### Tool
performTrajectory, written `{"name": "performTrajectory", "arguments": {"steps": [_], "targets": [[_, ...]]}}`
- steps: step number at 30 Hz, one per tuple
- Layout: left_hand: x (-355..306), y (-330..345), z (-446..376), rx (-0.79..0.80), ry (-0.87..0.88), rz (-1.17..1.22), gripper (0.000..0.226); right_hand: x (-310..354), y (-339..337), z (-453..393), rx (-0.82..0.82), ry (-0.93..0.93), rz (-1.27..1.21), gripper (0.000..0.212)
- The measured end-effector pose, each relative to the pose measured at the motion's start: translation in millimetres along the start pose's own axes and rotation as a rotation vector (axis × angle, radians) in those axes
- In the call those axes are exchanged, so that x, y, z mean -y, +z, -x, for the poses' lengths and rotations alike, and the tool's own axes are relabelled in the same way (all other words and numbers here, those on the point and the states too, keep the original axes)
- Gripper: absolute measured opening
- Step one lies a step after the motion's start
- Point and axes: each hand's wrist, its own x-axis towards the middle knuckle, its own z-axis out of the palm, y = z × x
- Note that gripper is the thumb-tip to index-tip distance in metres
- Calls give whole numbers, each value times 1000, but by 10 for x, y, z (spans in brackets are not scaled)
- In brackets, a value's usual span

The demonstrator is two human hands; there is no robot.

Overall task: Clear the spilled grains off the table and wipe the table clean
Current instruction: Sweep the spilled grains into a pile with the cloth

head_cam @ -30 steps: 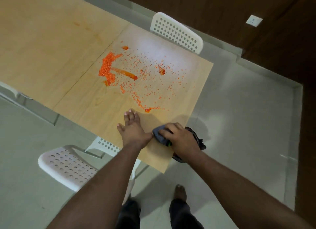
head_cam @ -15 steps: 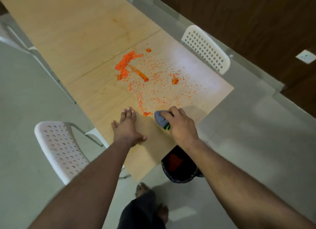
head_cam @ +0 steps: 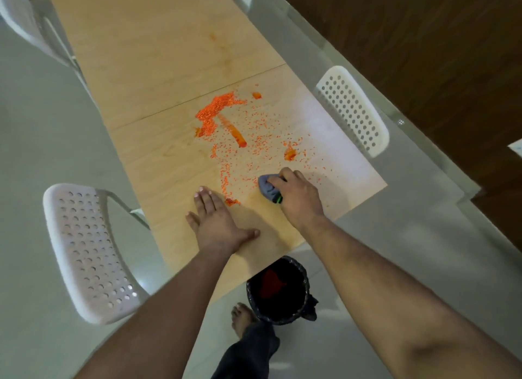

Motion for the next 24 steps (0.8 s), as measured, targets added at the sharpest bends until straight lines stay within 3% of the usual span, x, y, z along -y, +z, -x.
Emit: {"name": "performTrajectory", "arguments": {"steps": [7,13,24], "targets": [[-369,70,82,-52,4,101,164,-168,-81,429,-20,-99,-38,53],[-667,286,203,-61,-48,105,166,-720,37,1077,113,-166,44,64],[-1374,447,271,-103,-307,313,159,-1147,-233,-93,110,-319,26,54]]}}
